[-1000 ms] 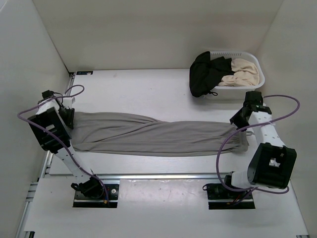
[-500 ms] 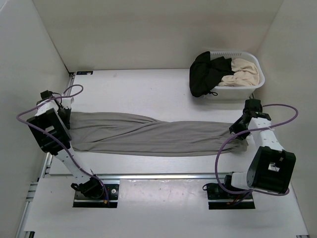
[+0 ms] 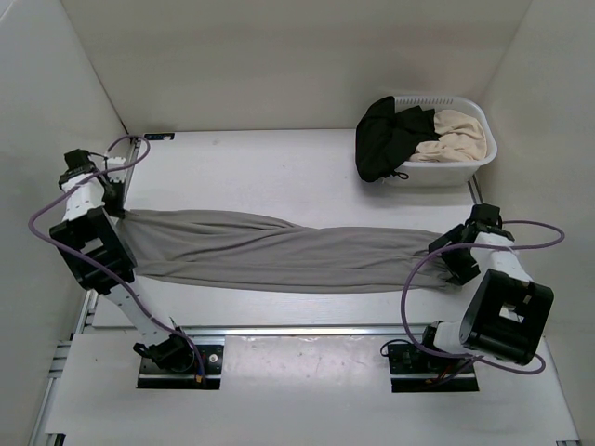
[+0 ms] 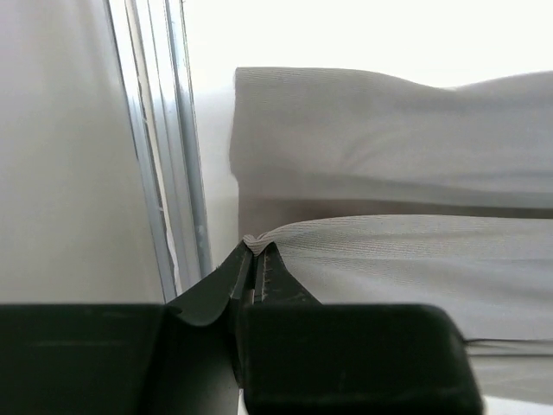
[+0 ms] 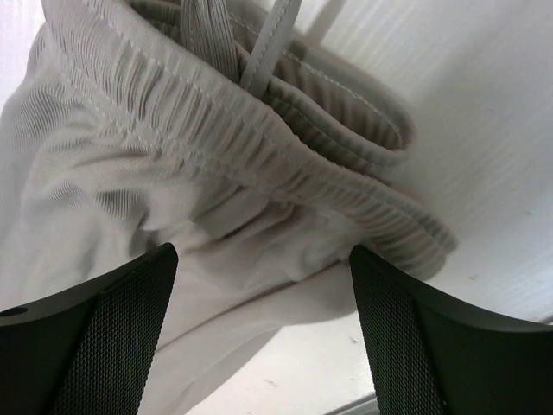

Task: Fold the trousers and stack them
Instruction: Fold the trousers

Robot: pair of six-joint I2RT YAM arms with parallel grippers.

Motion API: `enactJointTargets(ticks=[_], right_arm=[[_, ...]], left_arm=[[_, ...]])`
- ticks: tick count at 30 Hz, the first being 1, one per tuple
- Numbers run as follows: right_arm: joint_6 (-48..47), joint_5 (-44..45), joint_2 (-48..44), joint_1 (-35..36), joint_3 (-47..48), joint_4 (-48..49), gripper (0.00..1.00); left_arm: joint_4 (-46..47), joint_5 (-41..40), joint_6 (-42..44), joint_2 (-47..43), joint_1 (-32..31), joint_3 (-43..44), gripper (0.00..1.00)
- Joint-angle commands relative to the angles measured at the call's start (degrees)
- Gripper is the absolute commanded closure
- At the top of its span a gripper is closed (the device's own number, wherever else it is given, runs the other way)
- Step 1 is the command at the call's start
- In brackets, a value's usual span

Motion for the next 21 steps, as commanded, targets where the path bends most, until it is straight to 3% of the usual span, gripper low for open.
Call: enactJointTargets(ticks=[1,4,8,13,16,18,21], right_arm=[[1.6,-3.4,1.9,-0.5,-0.6,4.6,0.14],[3.6,1.1,1.9,-0.5,-0.6,4.1,0.14],[1.6,3.9,-6.0,0.7,2.4,1.1,0.14],[1.0,11.6,-11.3,0.7,9.1,-12.5,0.13],[3.3,9.3,-11.8,0.7,6.8,-16.1,0.13],[6.4,9.3,-11.8,0.7,4.0,-15.3,0.13],[9.4,7.1,-9.0,-0.1,-1.3,-6.0,0.13]], left_arm=[[-0.1,-2.6,-1.7,4.0,0.0,2.4,0.86],[-0.1,-3.3,-1.7,7.0,0.0,2.5,0.86],[-0.1,-2.7,-2.3,9.0,0.0,3.5,0.86],[-0.1,-1.6,-3.9,9.7,0.0,4.1,0.84],[-0.1,-1.6,-3.9,9.7,0.0,3.4,0.79],[-0.1,-1.6,-3.9,9.7,0.0,2.4,0.77],[-0.1,-2.1,-3.4,9.7,0.0,1.8,0.77]])
